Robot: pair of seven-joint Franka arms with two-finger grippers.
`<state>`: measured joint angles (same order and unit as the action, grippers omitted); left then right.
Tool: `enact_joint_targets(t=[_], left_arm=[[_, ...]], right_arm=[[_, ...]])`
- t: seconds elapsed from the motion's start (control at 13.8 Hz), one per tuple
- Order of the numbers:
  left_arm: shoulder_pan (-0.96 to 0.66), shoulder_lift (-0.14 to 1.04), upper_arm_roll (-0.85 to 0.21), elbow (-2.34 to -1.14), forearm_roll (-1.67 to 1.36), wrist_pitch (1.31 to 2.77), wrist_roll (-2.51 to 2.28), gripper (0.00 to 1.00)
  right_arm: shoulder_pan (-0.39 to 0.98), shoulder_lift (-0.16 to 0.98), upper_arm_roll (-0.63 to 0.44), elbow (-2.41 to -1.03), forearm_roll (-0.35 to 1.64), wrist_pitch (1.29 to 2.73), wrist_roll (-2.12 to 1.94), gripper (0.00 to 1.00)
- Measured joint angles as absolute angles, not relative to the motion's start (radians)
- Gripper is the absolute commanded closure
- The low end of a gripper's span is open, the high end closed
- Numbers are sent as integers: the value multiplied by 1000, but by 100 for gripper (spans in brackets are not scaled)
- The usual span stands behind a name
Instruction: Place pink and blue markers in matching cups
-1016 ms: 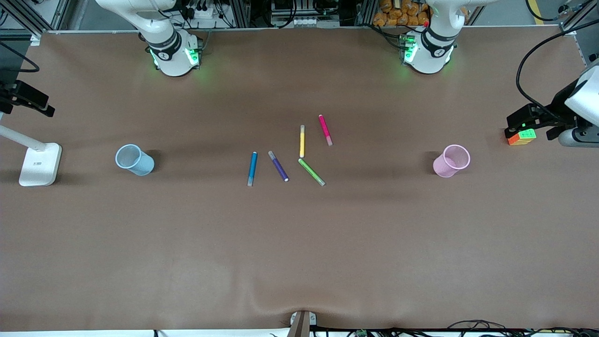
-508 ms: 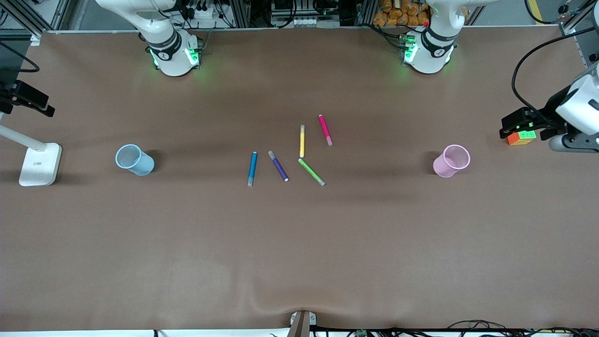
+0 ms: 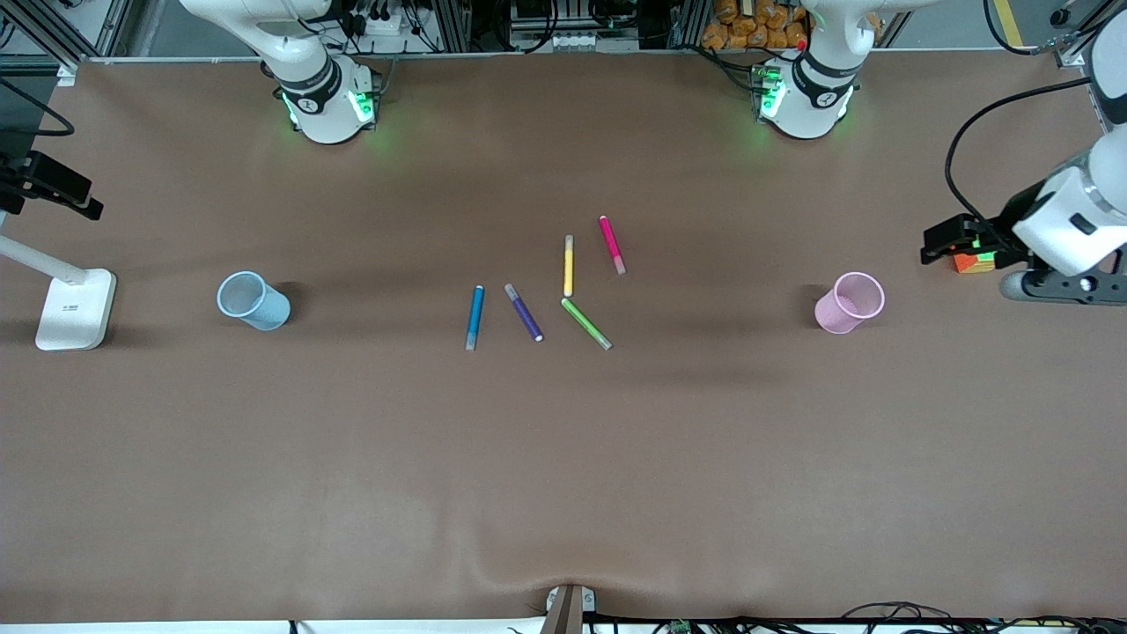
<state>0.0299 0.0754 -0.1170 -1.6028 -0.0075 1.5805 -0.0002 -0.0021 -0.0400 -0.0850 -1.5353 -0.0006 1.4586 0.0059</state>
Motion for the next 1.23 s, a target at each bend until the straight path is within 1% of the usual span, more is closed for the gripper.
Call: enact_joint_targets(t=[0.29, 0.65, 0.8, 1.02, 1.23], left_arm=[[5, 100, -175, -1618, -8, 1565, -113, 0], [-24, 171, -199, -1628, -13, 1577, -229, 0], [-62, 186, -202, -1651, -14, 1610, -295, 0], [-117, 189, -206, -1732, -14, 1693, -393, 0], [-137, 189, -209, -1790, -15, 1755, -435, 0]], right_arm=[[-2, -40, -85, -1535, -1, 1459, 6, 0], [-2, -40, -85, -1535, -1, 1459, 6, 0], [-2, -40, -85, -1535, -1, 1459, 6, 0], [-2, -40, -85, -1535, -1, 1459, 6, 0], [-2, -40, -85, -1535, -1, 1459, 6, 0]])
